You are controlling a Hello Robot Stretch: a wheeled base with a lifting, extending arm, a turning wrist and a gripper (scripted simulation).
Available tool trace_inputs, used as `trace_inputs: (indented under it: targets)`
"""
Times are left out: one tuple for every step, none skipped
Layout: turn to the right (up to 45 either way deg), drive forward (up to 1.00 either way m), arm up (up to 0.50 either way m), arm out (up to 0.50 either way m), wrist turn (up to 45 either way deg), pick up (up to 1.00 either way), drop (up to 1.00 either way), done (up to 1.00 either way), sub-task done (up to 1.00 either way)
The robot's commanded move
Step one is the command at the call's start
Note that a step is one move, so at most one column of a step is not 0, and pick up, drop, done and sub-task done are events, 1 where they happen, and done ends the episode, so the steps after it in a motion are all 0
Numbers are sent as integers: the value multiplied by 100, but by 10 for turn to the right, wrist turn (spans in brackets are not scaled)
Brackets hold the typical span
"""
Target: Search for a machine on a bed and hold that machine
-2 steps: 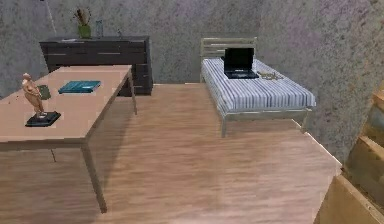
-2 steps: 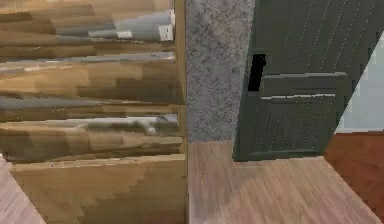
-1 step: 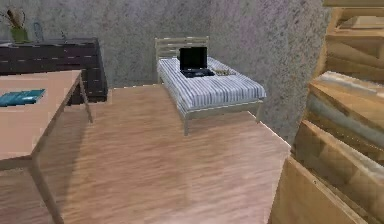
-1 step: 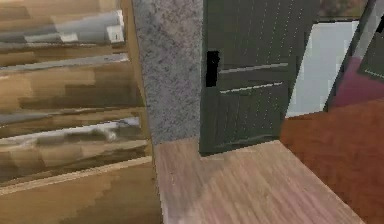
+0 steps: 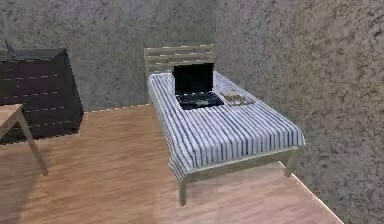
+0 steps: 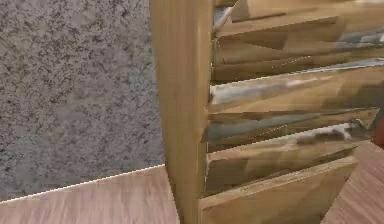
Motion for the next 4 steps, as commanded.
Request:
trace_inputs:
  targets:
    - [0, 40, 0, 0, 0, 0, 0, 0, 0]
    - [-420, 0, 0, 0, 0, 0, 0, 0, 0]
    - [0, 65, 0, 0, 0, 0, 0, 0, 0]
    - [-120, 0, 0, 0, 0, 0, 0, 0, 0]
